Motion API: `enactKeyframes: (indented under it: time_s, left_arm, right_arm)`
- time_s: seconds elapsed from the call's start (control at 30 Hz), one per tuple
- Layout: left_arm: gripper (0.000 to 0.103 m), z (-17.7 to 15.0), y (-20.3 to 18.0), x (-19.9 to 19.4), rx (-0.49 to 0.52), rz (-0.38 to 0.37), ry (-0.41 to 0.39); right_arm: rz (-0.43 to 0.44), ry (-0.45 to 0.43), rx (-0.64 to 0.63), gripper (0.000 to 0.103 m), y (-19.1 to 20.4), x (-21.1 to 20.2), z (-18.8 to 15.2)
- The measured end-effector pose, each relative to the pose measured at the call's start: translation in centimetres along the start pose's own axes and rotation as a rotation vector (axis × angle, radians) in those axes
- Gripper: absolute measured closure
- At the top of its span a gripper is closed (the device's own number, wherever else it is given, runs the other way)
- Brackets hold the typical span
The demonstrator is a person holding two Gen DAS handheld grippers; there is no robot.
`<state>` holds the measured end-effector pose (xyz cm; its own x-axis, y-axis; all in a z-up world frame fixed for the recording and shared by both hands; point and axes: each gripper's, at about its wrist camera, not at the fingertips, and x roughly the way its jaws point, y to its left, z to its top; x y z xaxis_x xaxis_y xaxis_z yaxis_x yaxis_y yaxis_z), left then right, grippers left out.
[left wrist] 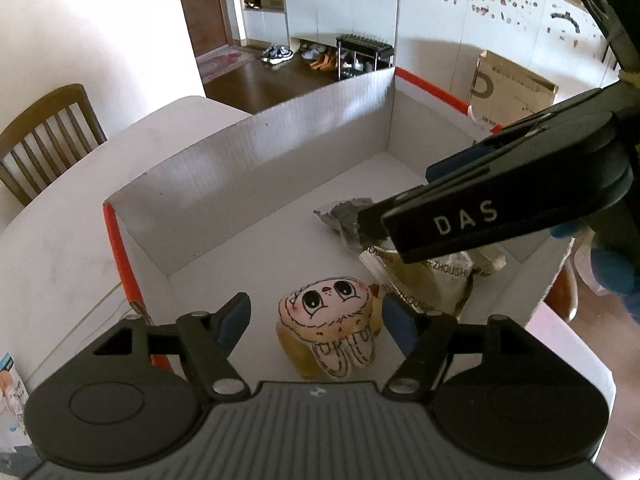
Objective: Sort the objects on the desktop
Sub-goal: 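Withdraw both open tools from the box back over the table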
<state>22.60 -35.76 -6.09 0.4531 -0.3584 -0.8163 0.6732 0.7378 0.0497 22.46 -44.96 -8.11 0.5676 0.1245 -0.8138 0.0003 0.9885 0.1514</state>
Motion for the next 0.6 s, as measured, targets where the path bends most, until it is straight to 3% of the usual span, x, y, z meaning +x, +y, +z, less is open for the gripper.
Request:
enactKeyframes:
  time_s: [0.2,0.6]
  left_arm:
    - [0.031,-0.2,0.2,-1.5,-0.029,-0.005,-0.039]
    - [0.018,-1.1,0.6,-4.6,-0.087,-0.033,-0.121]
  right_arm:
    - [0.026,-0.04,0.006,0.034,0.4,-1.7,0.0]
    - [0.083,-0.123,0.03,0.019,1.0,-5.3,-0.3]
